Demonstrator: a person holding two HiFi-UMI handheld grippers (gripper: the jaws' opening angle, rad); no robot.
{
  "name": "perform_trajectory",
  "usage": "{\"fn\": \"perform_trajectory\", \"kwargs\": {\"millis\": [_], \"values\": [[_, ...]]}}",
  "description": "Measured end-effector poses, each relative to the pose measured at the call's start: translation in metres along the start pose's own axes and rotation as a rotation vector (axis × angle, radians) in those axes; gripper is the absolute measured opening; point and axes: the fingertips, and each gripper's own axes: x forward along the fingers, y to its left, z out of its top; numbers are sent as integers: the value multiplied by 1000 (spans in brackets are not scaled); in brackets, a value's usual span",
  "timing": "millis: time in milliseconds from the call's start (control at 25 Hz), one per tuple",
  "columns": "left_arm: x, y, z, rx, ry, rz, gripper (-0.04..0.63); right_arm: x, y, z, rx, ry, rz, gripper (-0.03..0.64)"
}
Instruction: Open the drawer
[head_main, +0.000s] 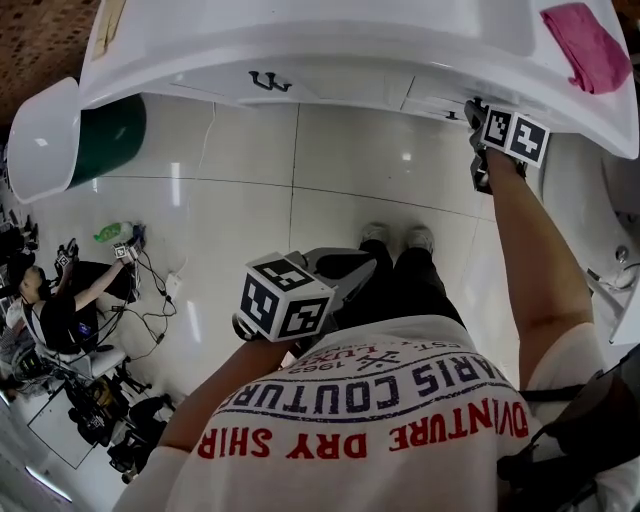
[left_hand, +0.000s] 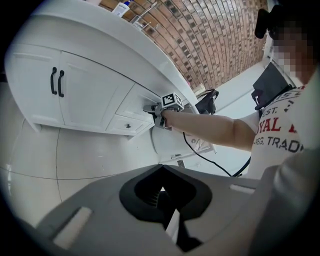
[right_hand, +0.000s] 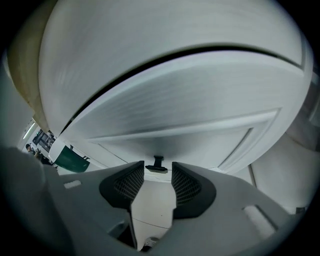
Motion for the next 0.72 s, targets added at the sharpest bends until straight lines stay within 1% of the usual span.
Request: {"fn": "perform_trajectory", "kwargs": {"millis": [40, 120, 200, 320, 520, 720], "values": [[-1, 2, 2, 2, -3, 2, -12, 1, 0, 0, 4, 0, -1, 160], [-2, 3, 6, 7, -6, 4, -12, 2, 1, 0, 3, -4, 9, 143], [-2, 3, 7, 15, -2, 6, -12, 2, 1, 0, -1, -13, 19, 143], [-3, 2, 8, 25, 4, 9, -12, 0, 0, 0, -15, -25, 9, 138], [-4, 2, 10, 32, 5, 6, -12, 0, 2, -2, -21, -17, 14, 132], [-5, 0, 10, 42, 11, -2, -12, -9, 5, -19, -25, -7, 34, 133]]}}
